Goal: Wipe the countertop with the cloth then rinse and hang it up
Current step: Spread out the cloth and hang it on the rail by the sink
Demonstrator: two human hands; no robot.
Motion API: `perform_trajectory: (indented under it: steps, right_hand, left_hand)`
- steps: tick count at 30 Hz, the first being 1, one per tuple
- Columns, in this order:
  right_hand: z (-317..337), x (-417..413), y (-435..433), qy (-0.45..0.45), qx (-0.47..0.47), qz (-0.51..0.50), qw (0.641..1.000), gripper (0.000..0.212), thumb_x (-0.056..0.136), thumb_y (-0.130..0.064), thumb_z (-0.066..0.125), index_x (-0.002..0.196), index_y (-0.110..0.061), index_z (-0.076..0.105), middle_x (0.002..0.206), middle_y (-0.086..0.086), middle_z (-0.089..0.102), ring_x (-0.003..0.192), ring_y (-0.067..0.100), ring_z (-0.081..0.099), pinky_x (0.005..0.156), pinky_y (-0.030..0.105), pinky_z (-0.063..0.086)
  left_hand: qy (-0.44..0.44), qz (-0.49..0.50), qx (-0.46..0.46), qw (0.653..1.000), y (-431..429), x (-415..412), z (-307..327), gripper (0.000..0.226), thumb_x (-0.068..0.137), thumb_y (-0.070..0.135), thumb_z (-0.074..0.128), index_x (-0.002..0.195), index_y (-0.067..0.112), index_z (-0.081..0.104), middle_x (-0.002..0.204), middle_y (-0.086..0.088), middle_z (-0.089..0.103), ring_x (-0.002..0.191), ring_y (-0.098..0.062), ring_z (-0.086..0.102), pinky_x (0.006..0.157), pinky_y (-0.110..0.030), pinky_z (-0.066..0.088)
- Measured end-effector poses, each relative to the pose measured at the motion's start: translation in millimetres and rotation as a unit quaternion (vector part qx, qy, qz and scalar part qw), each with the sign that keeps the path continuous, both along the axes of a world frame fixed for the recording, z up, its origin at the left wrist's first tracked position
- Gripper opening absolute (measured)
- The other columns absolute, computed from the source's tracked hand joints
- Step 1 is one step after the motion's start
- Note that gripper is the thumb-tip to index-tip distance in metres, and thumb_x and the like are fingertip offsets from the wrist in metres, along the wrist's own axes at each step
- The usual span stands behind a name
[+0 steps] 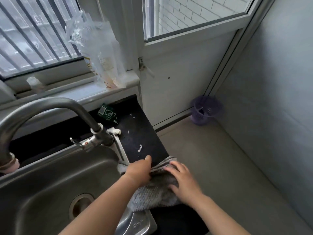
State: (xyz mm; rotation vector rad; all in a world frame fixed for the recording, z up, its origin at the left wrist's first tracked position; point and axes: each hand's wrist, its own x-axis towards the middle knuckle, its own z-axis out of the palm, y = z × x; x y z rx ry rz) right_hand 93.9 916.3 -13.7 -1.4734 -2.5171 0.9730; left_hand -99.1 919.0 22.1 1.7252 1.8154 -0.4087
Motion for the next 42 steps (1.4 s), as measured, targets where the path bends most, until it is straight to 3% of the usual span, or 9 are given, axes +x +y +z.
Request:
perform_trajectory:
  steps: [4, 7, 10, 16, 21, 25, 29, 34, 42]
  right_hand:
    - [13, 3, -4, 0.030, -0.023, -0.015, 0.999, 0.052, 0.082, -0.022, 0.064, 0.131, -0.032, 0.049, 0.144, -0.006, 0.037, 0.132, 0.015, 0.032, 0.110, 0.024, 0.024]
    - [34, 3, -2, 0.061, -0.048, -0.050, 0.996, 0.046, 0.084, -0.029, 0.064, 0.128, -0.031, 0.052, 0.137, -0.007, 0.042, 0.126, 0.014, 0.038, 0.105, 0.024, 0.030]
    - [56, 1, -1, 0.107, -0.041, -0.096, 0.989, 0.040, 0.082, -0.035, 0.066, 0.120, -0.030, 0.057, 0.122, -0.008, 0.051, 0.111, 0.009, 0.049, 0.096, 0.023, 0.040]
    - [77, -15, -16, 0.176, -0.072, -0.201, 0.961, 0.017, 0.080, -0.036, 0.069, 0.087, -0.022, 0.064, 0.087, -0.002, 0.063, 0.077, 0.011, 0.059, 0.070, 0.023, 0.048]
    - [84, -45, -40, 0.166, -0.223, -0.217, 0.936, 0.048, 0.088, -0.058, 0.045, 0.060, -0.019, 0.050, 0.061, -0.010, 0.051, 0.057, 0.006, 0.045, 0.059, 0.025, 0.038]
    - [98, -71, -56, 0.279, -0.285, -0.181, 0.899, 0.041, 0.088, -0.045, 0.057, 0.054, -0.025, 0.067, 0.051, -0.016, 0.057, 0.050, -0.004, 0.047, 0.052, 0.012, 0.037]
    - [104, -82, -59, 0.382, -0.246, -0.225, 0.862, 0.017, 0.081, -0.013, 0.070, 0.066, -0.018, 0.076, 0.072, -0.004, 0.074, 0.068, 0.004, 0.064, 0.064, 0.015, 0.048]
    - [106, -91, -75, 0.367, -0.264, -0.241, 0.859, 0.031, 0.081, -0.010, 0.065, 0.050, -0.015, 0.063, 0.048, -0.005, 0.054, 0.047, 0.008, 0.048, 0.045, 0.016, 0.040]
    - [105, -146, -103, 0.089, -0.368, -0.182, 0.907, 0.040, 0.083, -0.051, 0.057, 0.076, -0.014, 0.072, 0.055, -0.003, 0.055, 0.047, 0.010, 0.047, 0.046, 0.021, 0.038]
  left_hand:
    - [-0.045, -0.016, -0.004, 0.999, -8, -1, 12, 0.026, 0.085, 0.038, 0.055, 0.095, 0.015, 0.062, 0.103, -0.007, 0.064, 0.098, -0.027, 0.060, 0.078, -0.033, 0.044]
    - [-0.170, 0.055, 0.037, 0.983, -19, -5, 30, 0.018, 0.084, 0.035, 0.059, 0.071, 0.024, 0.053, 0.074, 0.007, 0.056, 0.080, -0.019, 0.056, 0.066, -0.028, 0.037]
    - [-0.256, 0.106, 0.101, 0.956, -28, -9, 54, 0.012, 0.081, 0.028, 0.066, 0.078, 0.022, 0.056, 0.071, 0.010, 0.058, 0.075, -0.013, 0.057, 0.066, -0.025, 0.041]
    - [-0.427, 0.275, 0.211, 0.835, -56, -7, 107, 0.028, 0.073, 0.024, 0.071, 0.097, 0.012, 0.063, 0.090, -0.006, 0.071, 0.083, -0.015, 0.066, 0.079, -0.028, 0.051]
    - [-0.558, 0.406, 0.210, 0.693, -90, -18, 123, 0.013, 0.085, 0.014, 0.066, 0.096, 0.007, 0.063, 0.082, -0.008, 0.072, 0.076, -0.018, 0.069, 0.062, -0.025, 0.055]
    - [-0.581, 0.445, 0.204, 0.650, -117, -37, 126, 0.014, 0.092, 0.022, 0.056, 0.090, 0.011, 0.064, 0.083, -0.012, 0.070, 0.078, -0.024, 0.066, 0.074, -0.039, 0.053]
    - [-0.527, 0.473, 0.278, 0.649, -139, -62, 124, 0.008, 0.092, 0.014, 0.057, 0.089, 0.012, 0.063, 0.082, -0.003, 0.070, 0.077, -0.015, 0.064, 0.069, -0.026, 0.052]
    - [-0.348, 0.514, 0.375, 0.688, -171, -98, 112, 0.005, 0.084, 0.026, 0.067, 0.080, 0.026, 0.064, 0.080, 0.008, 0.070, 0.082, -0.012, 0.066, 0.070, -0.031, 0.052]
    - [-0.513, 0.441, 0.279, 0.682, -193, -123, 119, 0.014, 0.086, 0.015, 0.065, 0.087, 0.028, 0.070, 0.084, 0.002, 0.075, 0.080, -0.009, 0.070, 0.063, -0.017, 0.052]
